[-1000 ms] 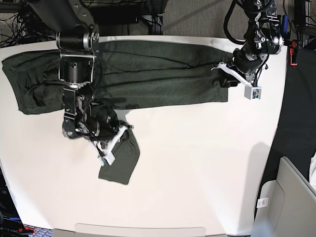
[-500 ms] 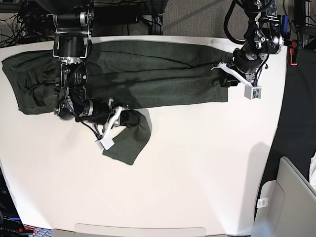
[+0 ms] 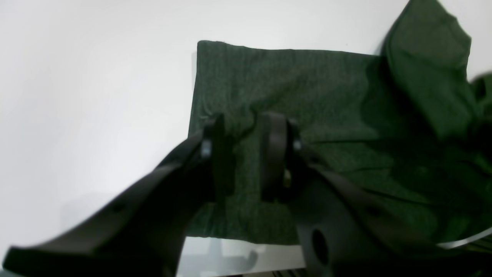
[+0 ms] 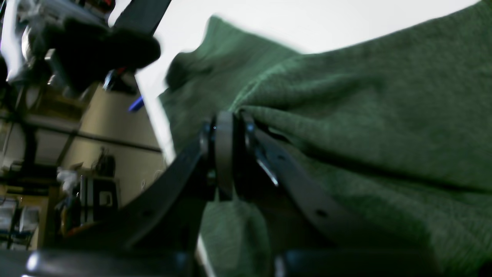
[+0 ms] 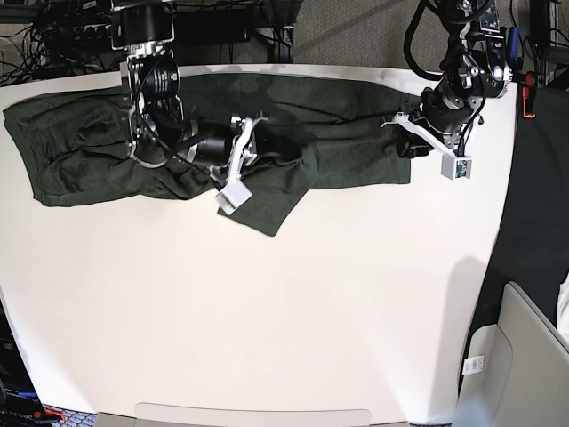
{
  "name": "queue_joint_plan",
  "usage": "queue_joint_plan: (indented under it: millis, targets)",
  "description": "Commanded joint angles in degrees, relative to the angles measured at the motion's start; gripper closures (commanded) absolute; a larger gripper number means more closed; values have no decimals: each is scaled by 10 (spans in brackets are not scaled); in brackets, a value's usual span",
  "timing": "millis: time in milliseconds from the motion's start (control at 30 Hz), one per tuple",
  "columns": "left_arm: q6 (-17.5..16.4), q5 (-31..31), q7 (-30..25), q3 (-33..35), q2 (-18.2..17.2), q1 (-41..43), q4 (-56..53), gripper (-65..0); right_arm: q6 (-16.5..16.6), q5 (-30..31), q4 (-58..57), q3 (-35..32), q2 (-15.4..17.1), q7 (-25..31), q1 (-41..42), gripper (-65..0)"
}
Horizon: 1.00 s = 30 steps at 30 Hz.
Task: Fold the T-shirt properly
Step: 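Lift the sleeve cuff with the right gripper and lay it across the shirt, then drag the sleeve across the shirt toward the left gripper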
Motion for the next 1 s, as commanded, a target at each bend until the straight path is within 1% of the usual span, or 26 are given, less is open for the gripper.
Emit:
queue_joint_plan:
  millis: [0,333,433,467,533,567,633,733,767,800,833,867,900,967]
  targets:
    - [-2,-3,-11,-3,-5,-3,11,-155,5,18,20,-7,-3,10,7,-7]
    - [-2,-3,-11,-3,-5,-1,11,-155,5,19,27,-26,-3,7,16,-7]
    - [-2,-3,-11,-3,-5,-1,11,-155,5,19,26,-46,-3,-9,31,-7]
    - [-2,-3,-11,-3,-5,-1,11,-155,5,18,25,-60,-3,-20,36,-8]
    - [-2,-3,-11,-3,-5,0,11,-155,5,10,23,-85,-1,-25,42,-16]
    - [-2,-3,-11,-3,-5,0,11,-155,5,-5,24,-97,1,-25,43,-34]
    - [-2,-3,-11,-3,-5,0,11,-156,5,-43,26,-106,2,-25,43,-109]
    - [-2,-3,-11,-3,-5,0,11,-156,5,-92,27,-103,2,-25,43,-288]
    - [-2,-3,-11,-3,-5,0,11,-156,5,-99,27,-102,5,-25,43,-349]
    - [-2,-3,-11,-3,-5,0,11,-156,5,-99,27,-102,15,-25,45,-406]
    - [-2,-3,-11,-3,-5,0,11,-156,5,-98,28,-101,22,-25,50,-452]
    - [-2,-3,-11,-3,-5,0,11,-156,5,-98,31,-101,28,-24,53,-486]
    - [-2,-3,-11,-2,-5,0,11,-156,5,-98,37,-98,32,-24,53,-506]
    - [-2,-3,-11,-1,-5,0,11,-156,5,-98,48,-71,40,-19,53,-511]
